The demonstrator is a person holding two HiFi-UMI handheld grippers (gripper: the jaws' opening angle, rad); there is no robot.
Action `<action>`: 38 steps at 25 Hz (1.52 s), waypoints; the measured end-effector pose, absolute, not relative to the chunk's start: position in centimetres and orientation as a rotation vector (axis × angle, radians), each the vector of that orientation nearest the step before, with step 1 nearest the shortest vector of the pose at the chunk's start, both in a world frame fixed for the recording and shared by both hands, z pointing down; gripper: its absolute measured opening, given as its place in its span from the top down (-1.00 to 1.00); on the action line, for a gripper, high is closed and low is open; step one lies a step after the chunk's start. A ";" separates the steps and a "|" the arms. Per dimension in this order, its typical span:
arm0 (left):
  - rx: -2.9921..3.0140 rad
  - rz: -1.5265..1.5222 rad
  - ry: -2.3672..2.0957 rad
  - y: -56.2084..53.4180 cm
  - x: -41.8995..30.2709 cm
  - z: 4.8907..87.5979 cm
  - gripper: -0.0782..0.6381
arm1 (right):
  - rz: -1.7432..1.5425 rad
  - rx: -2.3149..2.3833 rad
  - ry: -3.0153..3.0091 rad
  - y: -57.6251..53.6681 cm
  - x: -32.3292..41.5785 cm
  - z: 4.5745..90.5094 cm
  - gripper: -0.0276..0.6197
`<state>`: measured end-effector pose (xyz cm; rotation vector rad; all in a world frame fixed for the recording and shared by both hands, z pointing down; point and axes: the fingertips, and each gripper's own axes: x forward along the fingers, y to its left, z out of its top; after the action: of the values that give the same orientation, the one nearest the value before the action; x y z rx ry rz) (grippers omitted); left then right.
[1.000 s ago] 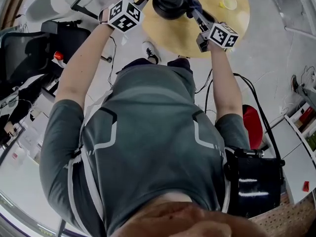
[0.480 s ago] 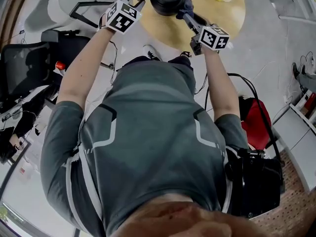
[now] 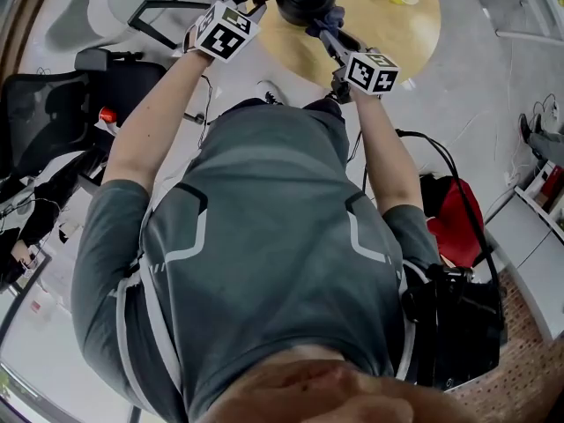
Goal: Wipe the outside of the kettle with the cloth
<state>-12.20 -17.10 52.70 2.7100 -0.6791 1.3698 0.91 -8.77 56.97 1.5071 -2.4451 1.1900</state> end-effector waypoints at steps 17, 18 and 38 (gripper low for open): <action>2.734 1.342 -0.682 -17.4 -12.2 53.0 0.46 | 1.266 1.429 -2.400 -10.0 -7.6 57.3 0.70; 2.735 1.343 -0.682 -17.5 -12.2 53.1 0.46 | 1.277 1.427 -2.397 -10.6 -8.2 57.4 0.70; 2.808 1.457 -0.648 -17.6 -12.0 53.0 0.43 | 1.327 1.220 -2.515 -6.9 -6.0 54.3 0.71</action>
<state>-12.01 -17.56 53.00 2.8080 -0.6479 1.4573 -6.03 -6.93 54.29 1.2201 -2.5146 1.3270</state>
